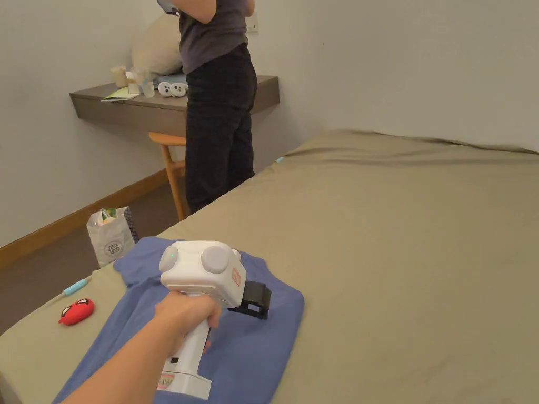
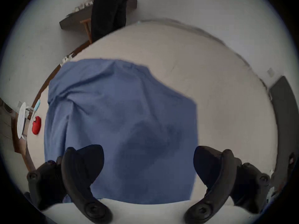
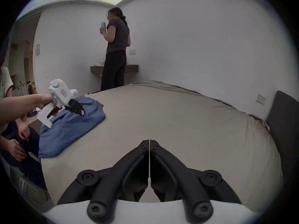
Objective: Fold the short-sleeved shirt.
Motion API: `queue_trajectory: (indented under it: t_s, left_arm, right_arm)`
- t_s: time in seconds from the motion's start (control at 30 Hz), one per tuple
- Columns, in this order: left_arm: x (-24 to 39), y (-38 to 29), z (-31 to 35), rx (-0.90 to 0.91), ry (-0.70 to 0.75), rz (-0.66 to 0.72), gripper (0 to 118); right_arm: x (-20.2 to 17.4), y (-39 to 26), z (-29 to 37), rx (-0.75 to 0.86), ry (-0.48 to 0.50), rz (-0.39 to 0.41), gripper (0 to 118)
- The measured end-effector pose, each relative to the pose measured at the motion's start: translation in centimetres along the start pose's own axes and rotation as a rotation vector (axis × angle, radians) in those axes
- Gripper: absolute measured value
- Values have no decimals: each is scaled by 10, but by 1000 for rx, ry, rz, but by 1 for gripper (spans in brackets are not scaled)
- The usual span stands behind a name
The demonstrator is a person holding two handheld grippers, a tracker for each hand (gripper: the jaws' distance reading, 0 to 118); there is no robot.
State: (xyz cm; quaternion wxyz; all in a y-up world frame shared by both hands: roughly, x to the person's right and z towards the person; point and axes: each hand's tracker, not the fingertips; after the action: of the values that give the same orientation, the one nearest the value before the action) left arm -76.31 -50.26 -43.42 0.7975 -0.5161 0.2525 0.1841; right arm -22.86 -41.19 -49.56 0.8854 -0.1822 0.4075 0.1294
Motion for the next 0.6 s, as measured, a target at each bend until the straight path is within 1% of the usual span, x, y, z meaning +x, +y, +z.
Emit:
queue_trajectory:
  t_s: [0.1,0.13,0.23,0.27,0.3,0.33,0.4,0.43,0.5,0.53,0.6]
  left_arm:
    - [-1,-11,-24,-30,26,-13,118]
    - [-2,-13,-31,-52,30,-12,116]
    - [-6,-25,-37,-63,5,-13,96]
    - [-5,-30,-30,6,-11,-33,78]
    - [-9,-30,-26,37,-35,-48,47]
    - [-8,-30,-22,53,-28,-45,6]
    - [-10,-28,-13,78,17,-31,5]
    - [-14,-24,-6,90,-53,-10,5]
    - [-10,-21,12,126,-69,-12,5]
    - [-3,-18,29,189,-77,-31,5]
    - [6,-9,53,246,-104,-55,5]
  right_arm:
    - [-2,0,-4,-10,27,-6,4]
    - [-3,0,-5,-11,38,-8,4]
    - [-8,0,-6,0,56,9,4]
    - [-9,0,-6,5,57,21,4]
    - [-8,1,-5,5,58,22,4]
    - [-7,1,-4,6,62,20,4]
    - [-2,1,-3,-3,54,-2,4]
    - [2,1,0,-6,30,-16,4]
    - [14,1,8,-3,9,-22,4]
    - [24,2,16,2,-7,-29,4]
    - [38,4,29,13,-42,-34,4]
